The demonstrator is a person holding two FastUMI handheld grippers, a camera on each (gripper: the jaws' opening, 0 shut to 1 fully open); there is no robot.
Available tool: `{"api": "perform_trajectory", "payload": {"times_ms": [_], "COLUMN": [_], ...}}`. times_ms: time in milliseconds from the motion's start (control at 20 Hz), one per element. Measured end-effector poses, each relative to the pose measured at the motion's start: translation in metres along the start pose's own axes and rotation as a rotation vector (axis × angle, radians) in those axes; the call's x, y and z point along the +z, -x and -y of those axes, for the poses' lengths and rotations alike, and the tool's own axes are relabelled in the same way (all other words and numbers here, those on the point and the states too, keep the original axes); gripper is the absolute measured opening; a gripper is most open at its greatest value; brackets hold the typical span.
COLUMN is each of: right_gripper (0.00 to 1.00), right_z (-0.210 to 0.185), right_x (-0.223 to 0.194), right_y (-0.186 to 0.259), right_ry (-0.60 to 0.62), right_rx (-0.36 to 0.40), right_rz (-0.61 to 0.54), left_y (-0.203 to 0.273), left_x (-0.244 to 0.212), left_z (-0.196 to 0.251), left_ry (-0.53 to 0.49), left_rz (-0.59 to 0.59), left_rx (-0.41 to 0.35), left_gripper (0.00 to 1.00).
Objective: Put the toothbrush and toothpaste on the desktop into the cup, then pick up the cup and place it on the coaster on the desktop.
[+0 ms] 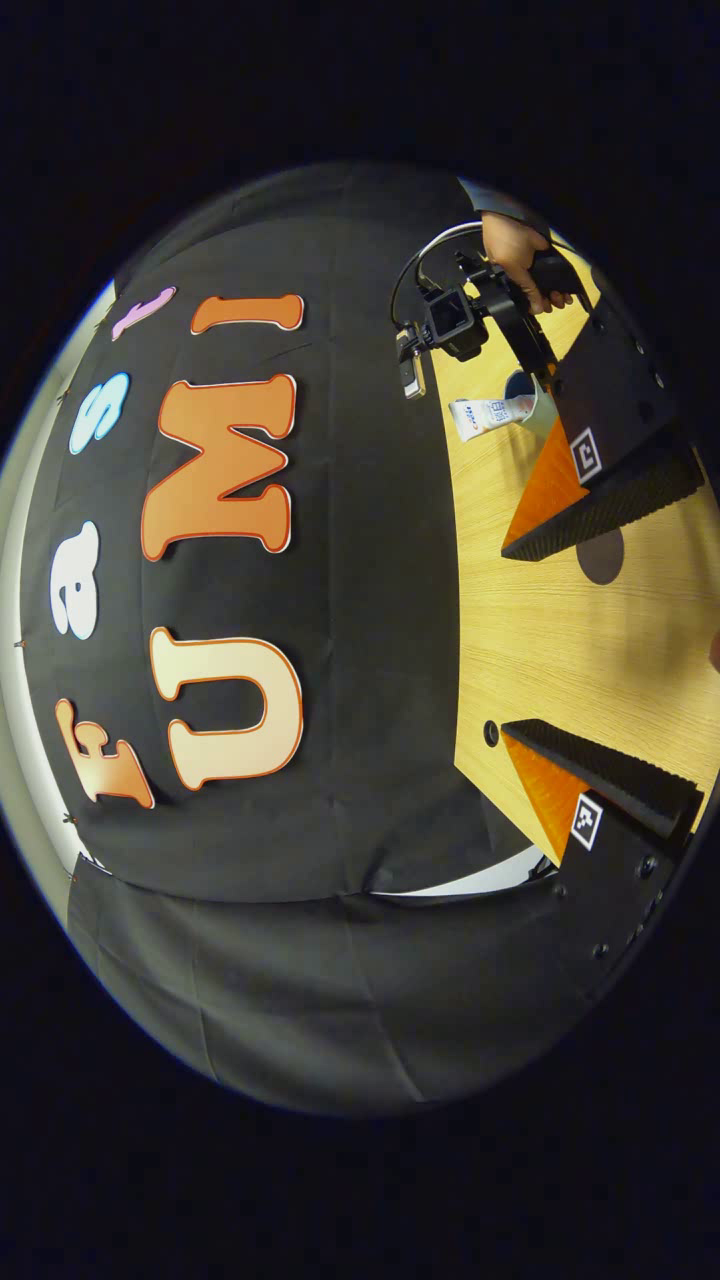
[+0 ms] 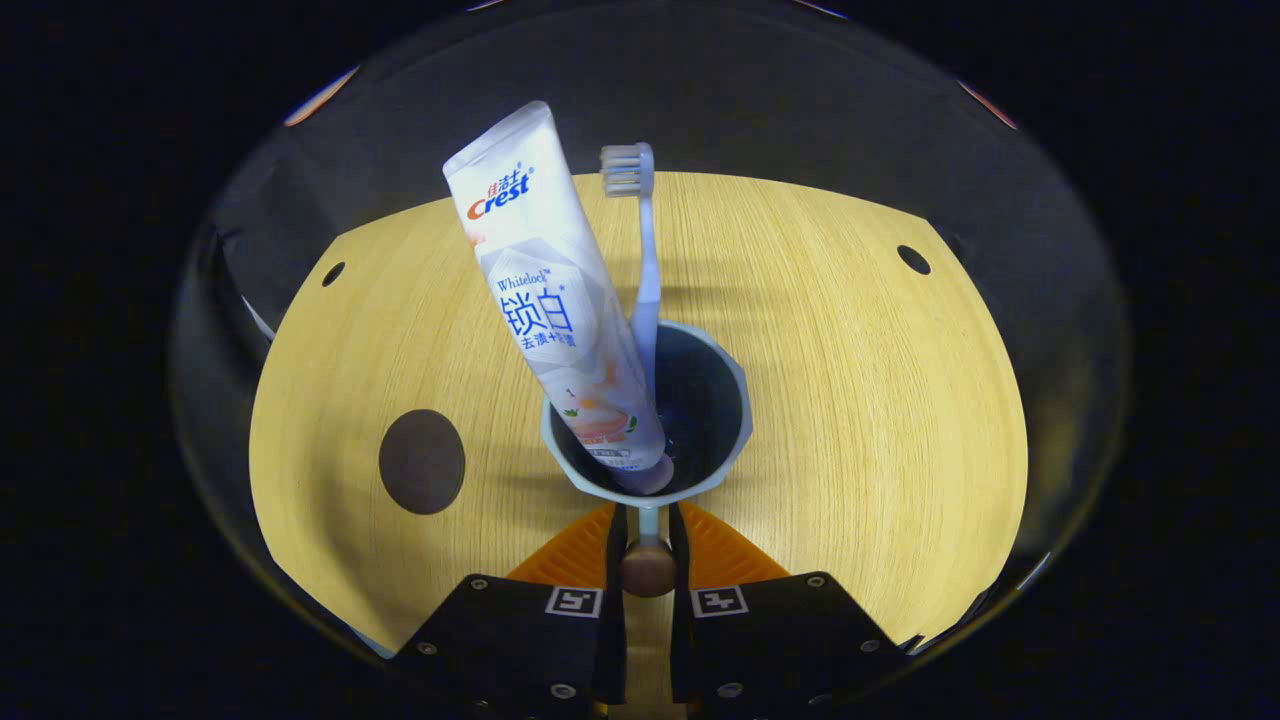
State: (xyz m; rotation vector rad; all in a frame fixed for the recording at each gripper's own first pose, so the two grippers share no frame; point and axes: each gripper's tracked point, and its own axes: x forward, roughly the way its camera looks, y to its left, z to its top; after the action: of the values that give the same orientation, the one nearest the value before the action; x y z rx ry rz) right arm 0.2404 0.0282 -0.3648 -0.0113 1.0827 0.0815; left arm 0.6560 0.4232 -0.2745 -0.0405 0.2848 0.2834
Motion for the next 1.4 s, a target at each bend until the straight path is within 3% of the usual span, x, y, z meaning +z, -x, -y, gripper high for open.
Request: {"api": "perform_trajectory", "payload": {"times_ms": [950,1400], "right_gripper": [0.18,0.18], "right_z": [0.010,0.015], "right_x": [0.014,0.014], "right_y": [-0.017,-0.016], "right_ry": [0.216,0.255], "right_rx": [0.146,0.129], "right_rz": [0.075,0.028], "left_y": [0.017,0.013], "left_x": [-0.017,-0.050], "left_z": [-0.051,-0.100], "left_ry": [0.026,0.026], "left_rz": [0.015,-0.043], "left_rx": [0.059,0.066], "left_gripper": [0.96,0.96]}}
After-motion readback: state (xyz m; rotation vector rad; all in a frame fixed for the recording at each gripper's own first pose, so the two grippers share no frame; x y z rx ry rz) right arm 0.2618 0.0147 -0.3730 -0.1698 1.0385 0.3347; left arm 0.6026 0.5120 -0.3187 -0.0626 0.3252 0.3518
